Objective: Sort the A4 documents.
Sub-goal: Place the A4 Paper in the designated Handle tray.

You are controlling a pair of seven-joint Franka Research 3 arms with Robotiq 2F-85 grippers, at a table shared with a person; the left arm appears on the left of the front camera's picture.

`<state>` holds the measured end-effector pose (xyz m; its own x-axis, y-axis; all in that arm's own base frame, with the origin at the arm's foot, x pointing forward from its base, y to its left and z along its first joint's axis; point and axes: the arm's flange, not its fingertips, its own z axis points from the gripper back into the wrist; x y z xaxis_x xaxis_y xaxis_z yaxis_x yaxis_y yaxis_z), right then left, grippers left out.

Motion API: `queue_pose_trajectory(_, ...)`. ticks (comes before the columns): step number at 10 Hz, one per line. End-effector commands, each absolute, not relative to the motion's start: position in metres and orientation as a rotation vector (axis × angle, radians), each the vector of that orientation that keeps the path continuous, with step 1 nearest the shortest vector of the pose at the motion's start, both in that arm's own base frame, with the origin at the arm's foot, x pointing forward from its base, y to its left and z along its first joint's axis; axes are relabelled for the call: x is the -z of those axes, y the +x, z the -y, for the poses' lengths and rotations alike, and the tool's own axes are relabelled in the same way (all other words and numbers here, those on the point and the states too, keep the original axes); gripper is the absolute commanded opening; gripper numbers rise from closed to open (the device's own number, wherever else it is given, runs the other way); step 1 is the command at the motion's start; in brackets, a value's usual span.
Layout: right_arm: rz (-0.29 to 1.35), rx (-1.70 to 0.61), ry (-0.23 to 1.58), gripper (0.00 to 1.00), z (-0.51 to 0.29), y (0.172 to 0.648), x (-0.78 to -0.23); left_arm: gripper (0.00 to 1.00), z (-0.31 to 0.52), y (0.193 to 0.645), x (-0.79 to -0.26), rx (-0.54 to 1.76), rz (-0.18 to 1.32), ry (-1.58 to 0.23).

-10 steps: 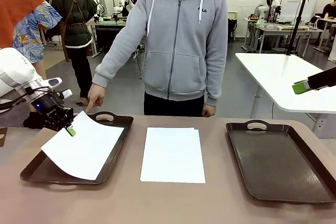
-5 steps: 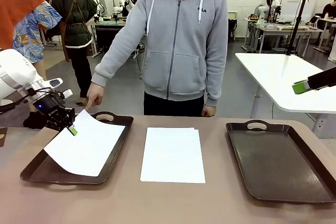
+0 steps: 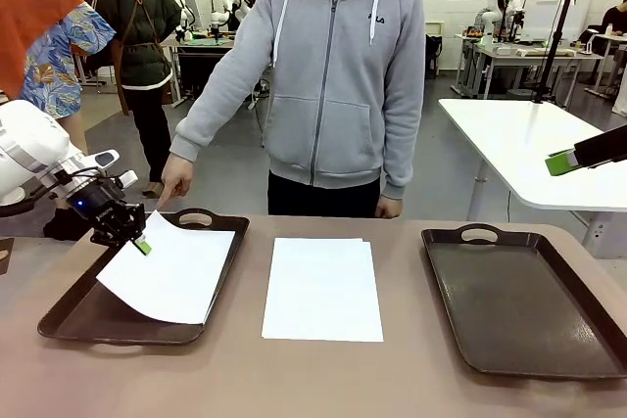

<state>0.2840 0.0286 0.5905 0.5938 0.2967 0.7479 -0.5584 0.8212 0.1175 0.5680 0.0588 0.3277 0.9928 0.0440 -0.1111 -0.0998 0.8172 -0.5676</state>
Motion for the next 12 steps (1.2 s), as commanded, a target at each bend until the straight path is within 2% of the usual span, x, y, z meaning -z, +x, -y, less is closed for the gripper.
queue_pose_trajectory(1,0.787,-0.518,0.374,1.00,-0.028,0.286,-0.589,0.20,-0.058,0.568,-0.329,-0.066,-0.098,-0.582)
queue_pose_trajectory(2,0.787,-0.518,0.374,1.00,-0.028,0.286,-0.589,0.40,-0.058,0.568,-0.329,-0.065,-0.101,-0.579)
queue_pose_trajectory(3,0.787,-0.518,0.374,1.00,-0.028,0.286,-0.589,0.22,-0.057,0.568,-0.329,-0.066,-0.101,-0.578)
queue_pose_trajectory(4,0.787,-0.518,0.374,1.00,-0.028,0.286,-0.589,0.59,-0.058,0.568,-0.330,-0.064,-0.101,-0.572)
queue_pose_trajectory(5,0.787,-0.518,0.374,1.00,-0.028,0.286,-0.589,0.42,-0.058,0.569,-0.331,-0.063,-0.106,-0.557)
queue_pose_trajectory(6,0.787,-0.518,0.374,1.00,-0.028,0.286,-0.589,0.78,-0.061,0.571,-0.336,-0.055,-0.113,-0.545)
queue_pose_trajectory(7,0.787,-0.518,0.374,1.00,-0.028,0.286,-0.589,0.61,-0.061,0.571,-0.337,-0.056,-0.113,-0.541)
queue_pose_trajectory(8,0.787,-0.518,0.374,1.00,-0.028,0.286,-0.589,0.98,-0.061,0.571,-0.337,-0.055,-0.114,-0.539)
queue_pose_trajectory(9,0.787,-0.518,0.374,1.00,-0.028,0.286,-0.589,0.81,-0.062,0.571,-0.339,-0.057,-0.117,-0.530)
queue_pose_trajectory(10,0.787,-0.518,0.374,1.00,-0.028,0.286,-0.589,1.00,-0.065,0.571,-0.341,-0.064,-0.118,-0.524)
queue_pose_trajectory(12,0.787,-0.518,0.374,1.00,-0.028,0.286,-0.589,1.00,-0.067,0.570,-0.342,-0.071,-0.119,-0.519)
